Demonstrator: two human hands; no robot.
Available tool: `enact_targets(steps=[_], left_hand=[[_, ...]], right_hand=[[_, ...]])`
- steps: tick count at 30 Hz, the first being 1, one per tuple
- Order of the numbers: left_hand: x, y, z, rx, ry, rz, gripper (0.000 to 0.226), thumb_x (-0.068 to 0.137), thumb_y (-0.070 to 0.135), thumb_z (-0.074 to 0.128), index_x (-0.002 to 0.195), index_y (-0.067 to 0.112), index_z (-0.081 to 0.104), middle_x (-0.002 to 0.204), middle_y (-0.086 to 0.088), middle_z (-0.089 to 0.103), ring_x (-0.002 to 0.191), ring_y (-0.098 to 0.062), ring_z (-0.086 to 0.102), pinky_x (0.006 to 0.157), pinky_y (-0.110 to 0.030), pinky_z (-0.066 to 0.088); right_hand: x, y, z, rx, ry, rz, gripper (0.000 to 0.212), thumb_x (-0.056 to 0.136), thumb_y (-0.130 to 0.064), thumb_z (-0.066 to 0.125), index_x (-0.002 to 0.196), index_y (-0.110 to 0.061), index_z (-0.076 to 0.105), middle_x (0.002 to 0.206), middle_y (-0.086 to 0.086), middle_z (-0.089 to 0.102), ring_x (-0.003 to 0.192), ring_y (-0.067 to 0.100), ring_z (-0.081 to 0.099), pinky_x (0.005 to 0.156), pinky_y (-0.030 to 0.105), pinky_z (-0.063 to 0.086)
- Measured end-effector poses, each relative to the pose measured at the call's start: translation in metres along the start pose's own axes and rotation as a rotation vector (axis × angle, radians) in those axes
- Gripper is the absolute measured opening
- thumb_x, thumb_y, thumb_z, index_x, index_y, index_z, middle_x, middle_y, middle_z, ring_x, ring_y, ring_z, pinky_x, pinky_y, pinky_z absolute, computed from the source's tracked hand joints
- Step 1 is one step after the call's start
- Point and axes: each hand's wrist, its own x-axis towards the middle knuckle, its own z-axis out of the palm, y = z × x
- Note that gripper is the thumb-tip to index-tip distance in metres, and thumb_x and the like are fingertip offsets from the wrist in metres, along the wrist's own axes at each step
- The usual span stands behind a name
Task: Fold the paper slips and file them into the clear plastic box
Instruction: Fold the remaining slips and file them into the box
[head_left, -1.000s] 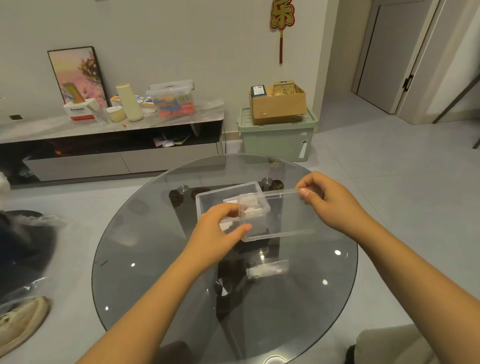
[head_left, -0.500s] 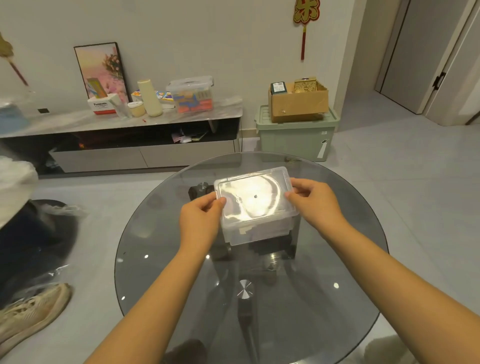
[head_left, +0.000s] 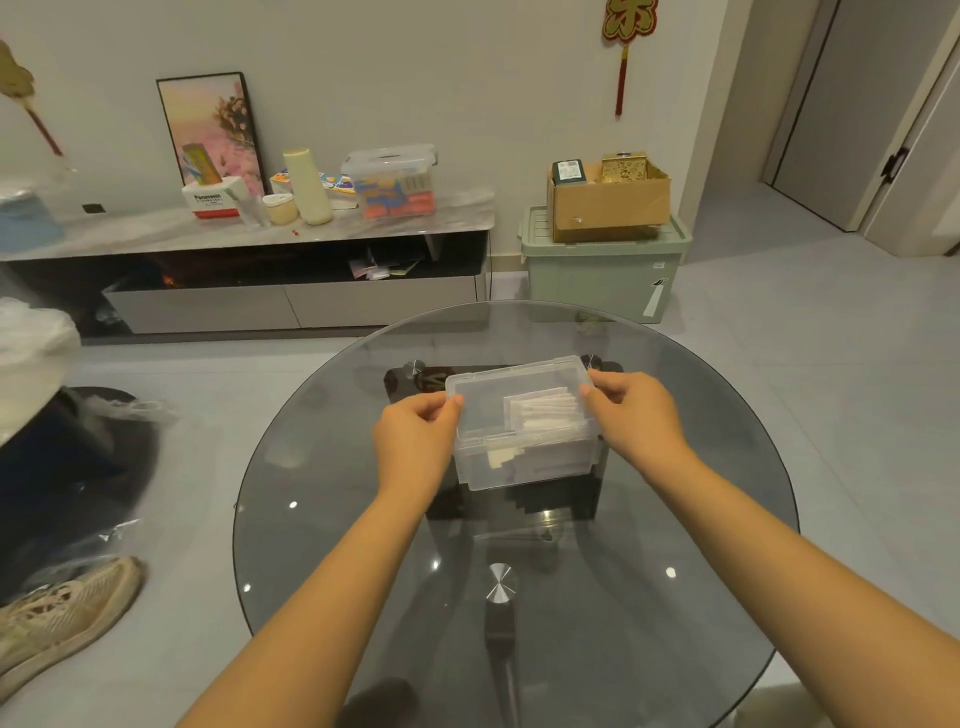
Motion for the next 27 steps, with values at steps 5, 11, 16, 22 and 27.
enact_targets(steps=[5, 11, 16, 22, 27], left_hand=[[0.0059, -0.0041, 0.0032, -0.062, 0.012, -0.085, 0.016, 0.088, 0.023, 0.065, 0.097, 0.011, 0.071, 0.083, 0.002, 0.068, 0.074, -0.01, 0.061, 0.064, -0.017, 0.046], [0.0088, -0.0017, 0.0046, -0.213, -0.103, -0.326, 0.022, 0.092, 0.028, 0.059, 0.109, 0.014, 0.061, 0.101, -0.003, 0.064, 0.085, -0.016, 0.061, 0.067, -0.026, 0.053], [0.0064, 0.0036, 0.0021, -0.289, -0.146, -0.383, 0.012, 0.094, 0.025, 0.056, 0.1, 0.017, 0.062, 0.093, 0.0, 0.065, 0.087, -0.018, 0.064, 0.068, -0.028, 0.057], [0.0049, 0.0013, 0.0037, -0.233, -0.095, -0.312, 0.018, 0.093, 0.023, 0.057, 0.105, 0.014, 0.067, 0.089, 0.005, 0.066, 0.083, -0.014, 0.063, 0.08, -0.036, 0.057], [0.0044, 0.0015, 0.005, -0.213, -0.092, -0.307, 0.02, 0.093, 0.022, 0.057, 0.105, 0.012, 0.069, 0.083, 0.008, 0.064, 0.083, -0.015, 0.062, 0.083, -0.039, 0.056]], right_hand=[[-0.001, -0.0001, -0.0031, 0.061, -0.011, 0.046, 0.026, 0.091, -0.016, 0.055, 0.114, -0.016, 0.067, 0.098, 0.003, 0.069, 0.087, 0.015, 0.057, 0.077, 0.023, 0.041], [0.0036, -0.0001, -0.0059, 0.19, -0.12, 0.241, 0.019, 0.092, -0.025, 0.056, 0.108, -0.017, 0.06, 0.099, -0.003, 0.057, 0.086, 0.012, 0.054, 0.066, 0.021, 0.046], [0.0026, -0.0043, -0.0072, 0.304, -0.199, 0.381, 0.013, 0.093, -0.024, 0.055, 0.093, -0.013, 0.061, 0.088, -0.001, 0.058, 0.078, 0.013, 0.057, 0.069, 0.025, 0.051], [0.0043, 0.0026, -0.0041, 0.191, -0.05, 0.251, 0.05, 0.087, -0.024, 0.063, 0.132, -0.007, 0.051, 0.13, 0.007, 0.055, 0.114, 0.023, 0.054, 0.095, 0.034, 0.045], [-0.0007, 0.0009, -0.0009, 0.079, 0.032, 0.107, 0.024, 0.088, -0.02, 0.062, 0.105, -0.005, 0.069, 0.097, 0.01, 0.069, 0.089, 0.025, 0.062, 0.08, 0.036, 0.051]])
